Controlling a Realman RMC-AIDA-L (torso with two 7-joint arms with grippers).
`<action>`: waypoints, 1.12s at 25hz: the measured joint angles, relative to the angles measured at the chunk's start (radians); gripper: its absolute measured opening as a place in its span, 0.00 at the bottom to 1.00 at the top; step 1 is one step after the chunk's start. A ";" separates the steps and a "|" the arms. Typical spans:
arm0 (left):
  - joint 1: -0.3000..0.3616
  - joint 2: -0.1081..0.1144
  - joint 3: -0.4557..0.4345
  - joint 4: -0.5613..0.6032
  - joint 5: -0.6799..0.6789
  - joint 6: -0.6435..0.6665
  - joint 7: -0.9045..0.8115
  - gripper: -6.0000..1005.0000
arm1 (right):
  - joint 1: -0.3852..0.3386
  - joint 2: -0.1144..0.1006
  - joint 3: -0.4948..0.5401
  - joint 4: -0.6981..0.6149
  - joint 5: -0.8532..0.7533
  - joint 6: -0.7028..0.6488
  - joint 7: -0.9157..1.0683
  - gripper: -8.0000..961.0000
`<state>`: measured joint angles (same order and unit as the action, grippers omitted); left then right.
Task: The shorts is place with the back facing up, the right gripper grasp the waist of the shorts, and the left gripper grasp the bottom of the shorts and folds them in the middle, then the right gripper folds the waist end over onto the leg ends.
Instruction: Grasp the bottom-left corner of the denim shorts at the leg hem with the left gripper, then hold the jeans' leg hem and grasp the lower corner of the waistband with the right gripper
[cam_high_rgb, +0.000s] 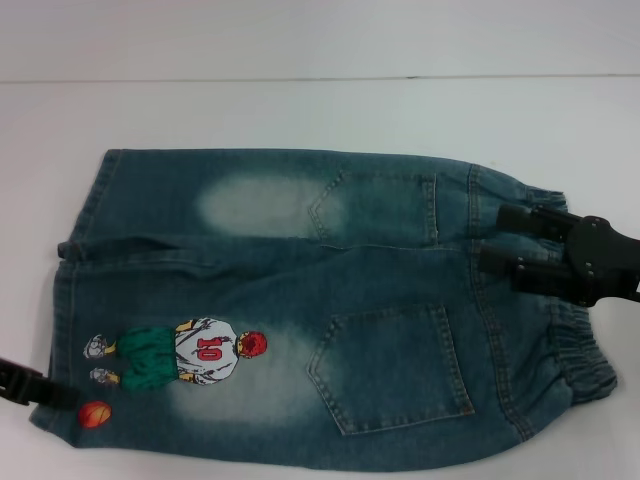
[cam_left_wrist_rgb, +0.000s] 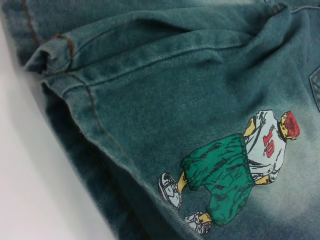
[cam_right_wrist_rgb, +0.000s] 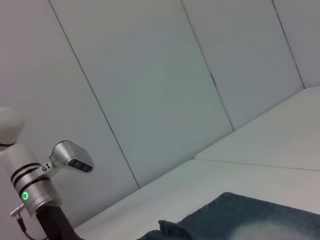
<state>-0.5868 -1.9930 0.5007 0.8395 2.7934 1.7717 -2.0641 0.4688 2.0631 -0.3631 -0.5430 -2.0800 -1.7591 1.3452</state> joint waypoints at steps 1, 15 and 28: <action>0.000 0.000 0.000 0.001 0.000 0.001 0.000 0.04 | -0.001 0.000 0.000 0.000 0.000 0.003 0.000 0.96; -0.018 -0.005 0.001 0.009 -0.042 0.019 0.000 0.03 | -0.115 -0.005 0.025 0.010 -0.001 0.070 0.079 0.95; -0.024 -0.013 0.000 0.002 -0.054 0.014 -0.001 0.03 | -0.256 -0.006 0.027 0.012 -0.012 0.089 0.142 0.95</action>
<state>-0.6106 -2.0063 0.5004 0.8417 2.7390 1.7852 -2.0648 0.2124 2.0569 -0.3362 -0.5307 -2.0921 -1.6698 1.4870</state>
